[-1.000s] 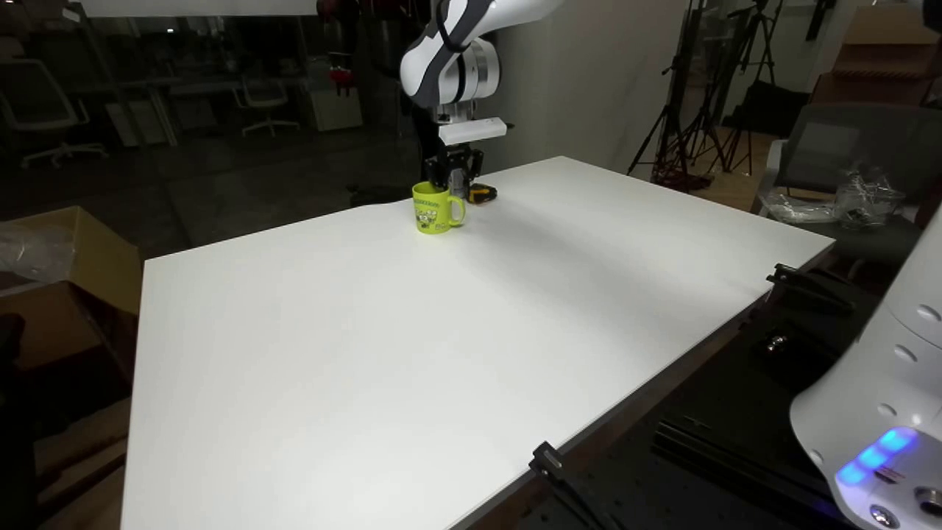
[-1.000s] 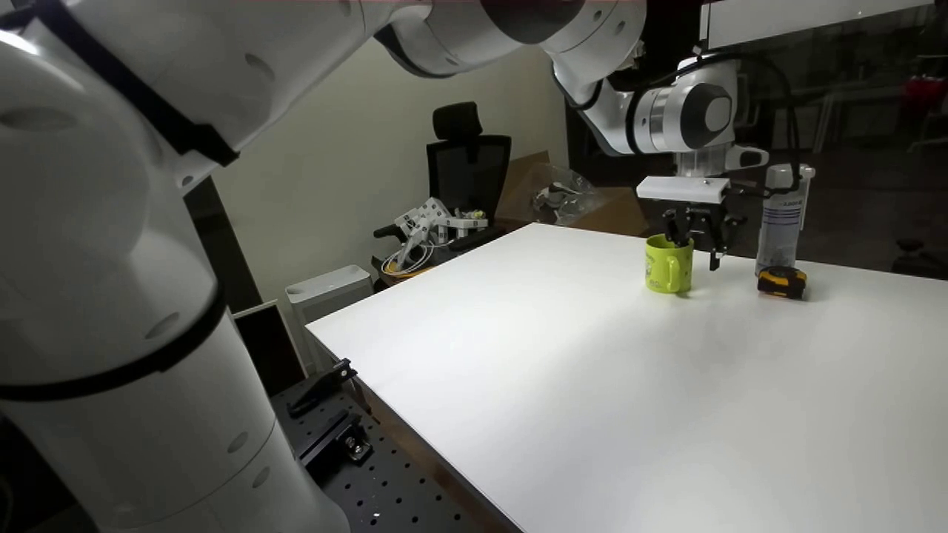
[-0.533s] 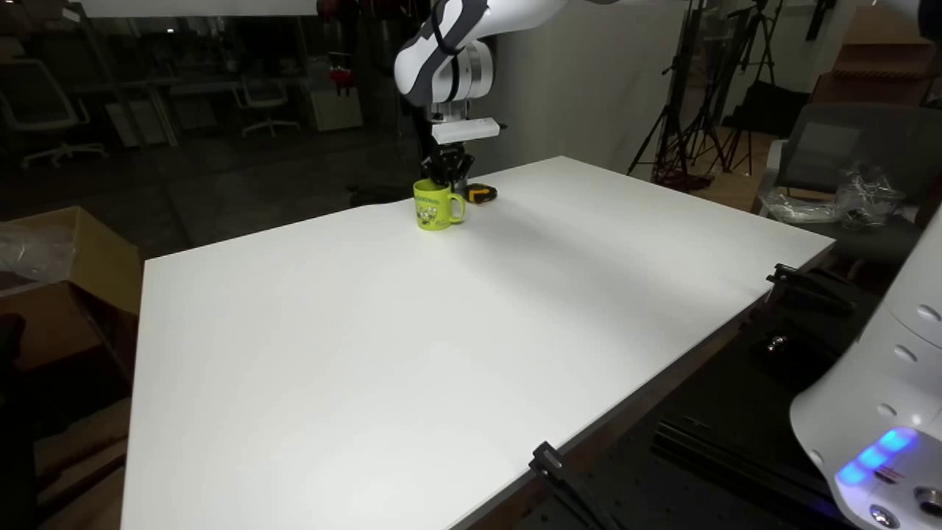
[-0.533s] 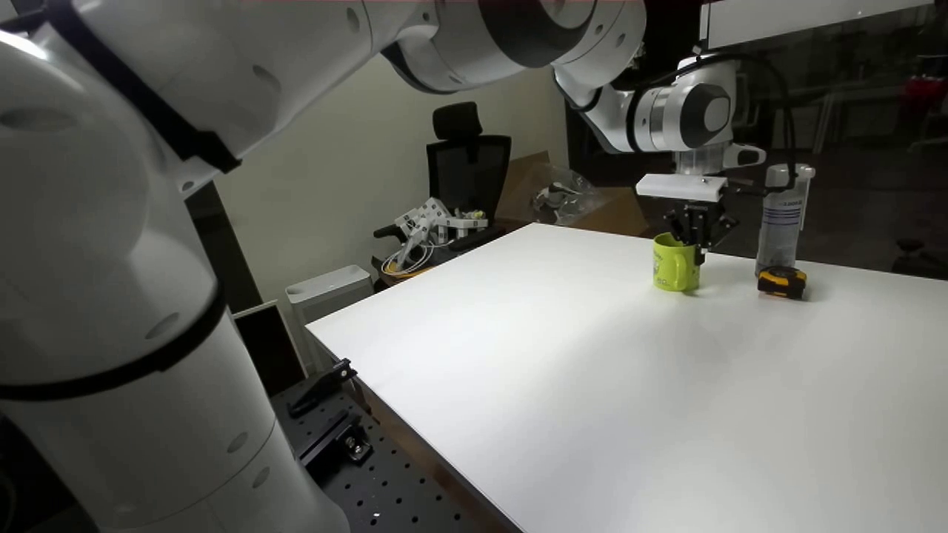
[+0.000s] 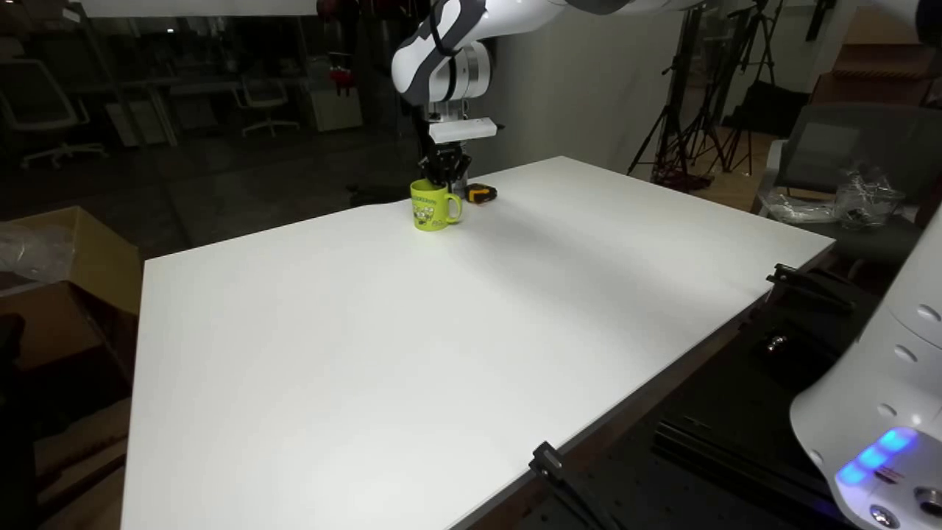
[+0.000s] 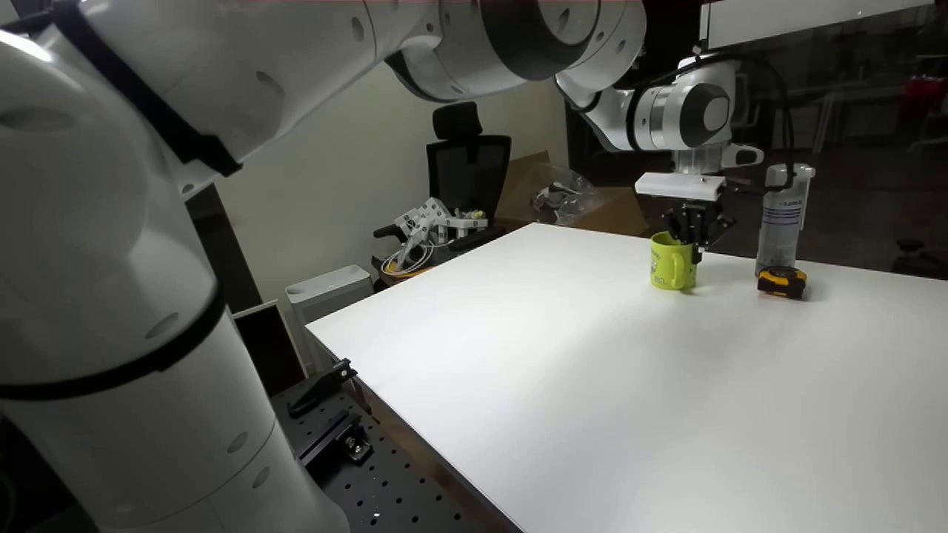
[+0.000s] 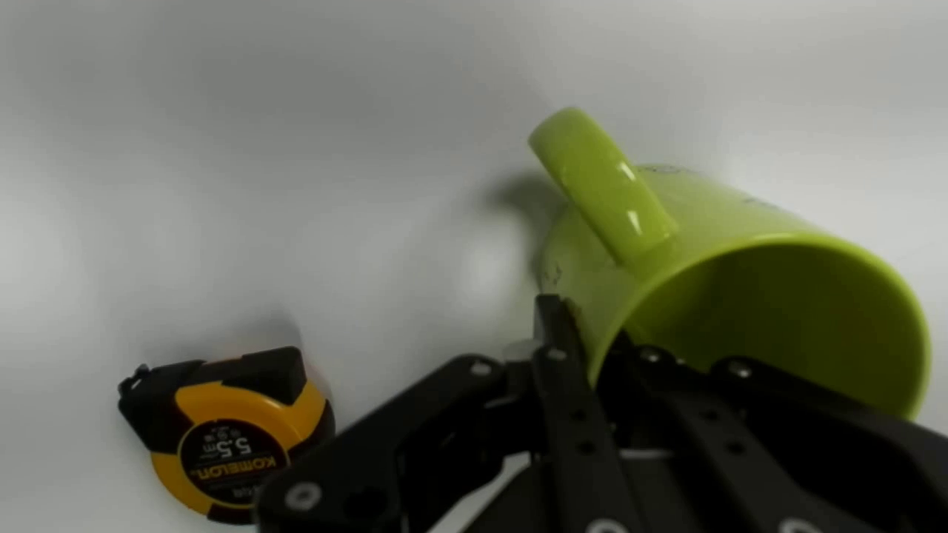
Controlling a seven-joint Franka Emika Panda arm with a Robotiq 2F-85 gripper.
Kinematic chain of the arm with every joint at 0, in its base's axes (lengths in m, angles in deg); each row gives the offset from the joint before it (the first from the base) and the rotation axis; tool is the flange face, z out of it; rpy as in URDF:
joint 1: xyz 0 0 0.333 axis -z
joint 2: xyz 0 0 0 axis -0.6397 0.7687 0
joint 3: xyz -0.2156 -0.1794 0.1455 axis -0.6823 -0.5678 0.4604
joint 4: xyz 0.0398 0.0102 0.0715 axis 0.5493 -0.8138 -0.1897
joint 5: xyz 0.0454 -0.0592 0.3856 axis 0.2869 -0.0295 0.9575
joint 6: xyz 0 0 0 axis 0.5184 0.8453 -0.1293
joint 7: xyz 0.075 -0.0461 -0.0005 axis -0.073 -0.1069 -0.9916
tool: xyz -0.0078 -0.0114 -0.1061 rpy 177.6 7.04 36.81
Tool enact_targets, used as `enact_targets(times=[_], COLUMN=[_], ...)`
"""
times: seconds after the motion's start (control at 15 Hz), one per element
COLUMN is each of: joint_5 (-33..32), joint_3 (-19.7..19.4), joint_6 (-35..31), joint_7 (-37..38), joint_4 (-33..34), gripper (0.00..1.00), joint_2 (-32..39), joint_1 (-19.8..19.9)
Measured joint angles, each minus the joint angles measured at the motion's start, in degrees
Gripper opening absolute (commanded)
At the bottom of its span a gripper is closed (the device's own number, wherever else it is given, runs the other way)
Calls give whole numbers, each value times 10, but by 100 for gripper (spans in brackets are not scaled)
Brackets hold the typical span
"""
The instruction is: Slide the mug forward
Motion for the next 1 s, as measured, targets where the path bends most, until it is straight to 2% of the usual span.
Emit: enact_targets(times=[0.53,0.67,1.0], joint_5=[-14,-13,-15], joint_3=[-2,-1,-2], joint_6=[1,-2,-25], joint_7=[1,3,32], joint_4=[-14,-44,-169], gripper=[2,2,2], joint_2=[-9,-26,-97], joint_1=[-16,-29,-71])
